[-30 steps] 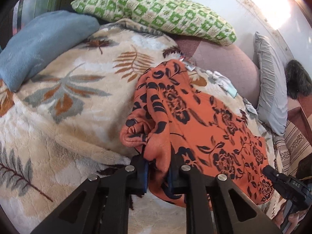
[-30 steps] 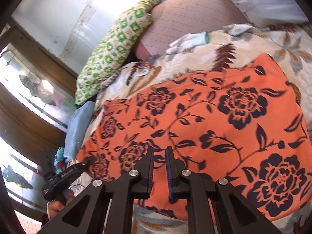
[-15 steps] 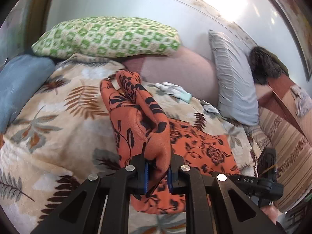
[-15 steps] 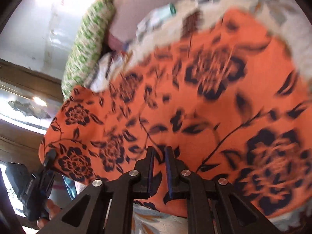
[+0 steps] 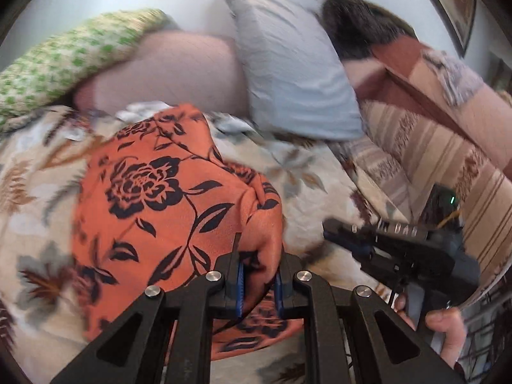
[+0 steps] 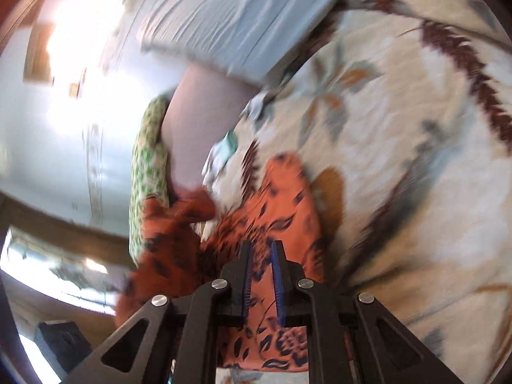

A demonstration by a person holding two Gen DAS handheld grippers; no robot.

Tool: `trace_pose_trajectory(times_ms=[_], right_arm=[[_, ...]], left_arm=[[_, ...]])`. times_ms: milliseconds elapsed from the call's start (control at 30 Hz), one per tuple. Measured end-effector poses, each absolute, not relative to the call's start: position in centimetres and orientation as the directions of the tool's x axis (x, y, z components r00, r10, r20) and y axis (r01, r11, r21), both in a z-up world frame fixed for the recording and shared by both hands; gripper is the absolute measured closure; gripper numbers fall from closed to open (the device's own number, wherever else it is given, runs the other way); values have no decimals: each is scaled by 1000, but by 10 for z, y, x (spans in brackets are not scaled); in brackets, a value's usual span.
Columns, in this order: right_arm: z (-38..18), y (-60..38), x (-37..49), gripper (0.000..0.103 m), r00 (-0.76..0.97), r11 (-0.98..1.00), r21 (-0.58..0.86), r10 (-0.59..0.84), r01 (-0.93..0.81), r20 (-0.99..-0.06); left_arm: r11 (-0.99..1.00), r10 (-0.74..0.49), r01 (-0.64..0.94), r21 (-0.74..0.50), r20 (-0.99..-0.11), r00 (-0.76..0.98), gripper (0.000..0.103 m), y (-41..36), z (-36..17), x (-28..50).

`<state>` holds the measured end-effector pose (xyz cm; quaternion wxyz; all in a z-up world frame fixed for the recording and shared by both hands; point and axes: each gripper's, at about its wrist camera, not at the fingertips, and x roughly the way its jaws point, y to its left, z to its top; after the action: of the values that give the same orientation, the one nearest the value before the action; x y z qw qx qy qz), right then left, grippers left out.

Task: Fold small clothes

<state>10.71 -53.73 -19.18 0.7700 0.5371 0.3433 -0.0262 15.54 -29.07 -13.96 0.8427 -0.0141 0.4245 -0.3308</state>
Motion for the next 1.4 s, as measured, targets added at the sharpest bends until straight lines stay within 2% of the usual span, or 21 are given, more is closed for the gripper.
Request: trace_pose_trajectory(times_ms=[100,233,433,533,600,633,700,933,1067,1100,1133,1200,1367,1400], right_arm=[[-197,-566,97,87,785,366,820,287,440,-550],[-205,-585,98,87,782,323,828,296,459,-549],[-230,-560,144,85,698,254,888,550,384,-459],[-232,-547,162,72,649,347,848,546,402,-531],[-234,-544,172,68,638,379,836,540,398,-549],[-237,-543,176,56,639,373,838,543,398,-544],[-238,-544,183,38,653,371,835,523,406,-549],[-238,-532,225,38,631,437,840,562,322,-535],[-247,-513,243,38,576,511,797,563,321,-593],[-243,-509,245,48,568,558,769,539,312,-622],[-239,-507,245,70,567,584,750,520,309,-639],[-231,-509,242,82,582,605,736,494,304,-646],[-211,-535,228,95,658,605,736,425,304,-621],[-207,-542,225,95,672,603,737,411,306,-616]], left_arm=[[768,-547,571,-291,-762,347,89,-331,-179,145],[781,-501,562,-273,-811,302,89,-340,-210,142],[755,-507,596,-273,-820,266,88,-331,-203,141],[757,-499,598,-264,-824,268,88,-332,-208,137],[758,-501,598,-260,-820,278,88,-331,-208,135],[758,-505,596,-265,-817,279,88,-329,-208,134],[757,-509,594,-272,-815,276,88,-326,-206,133],[750,-521,598,-282,-810,271,88,-315,-204,127],[751,-518,597,-283,-813,266,89,-314,-205,128],[749,-521,597,-287,-812,264,89,-315,-204,130],[746,-527,598,-292,-809,261,89,-317,-204,132],[740,-534,605,-292,-803,266,89,-321,-201,135],[719,-555,629,-295,-789,265,88,-332,-197,137],[717,-552,636,-285,-790,268,88,-336,-198,137]])
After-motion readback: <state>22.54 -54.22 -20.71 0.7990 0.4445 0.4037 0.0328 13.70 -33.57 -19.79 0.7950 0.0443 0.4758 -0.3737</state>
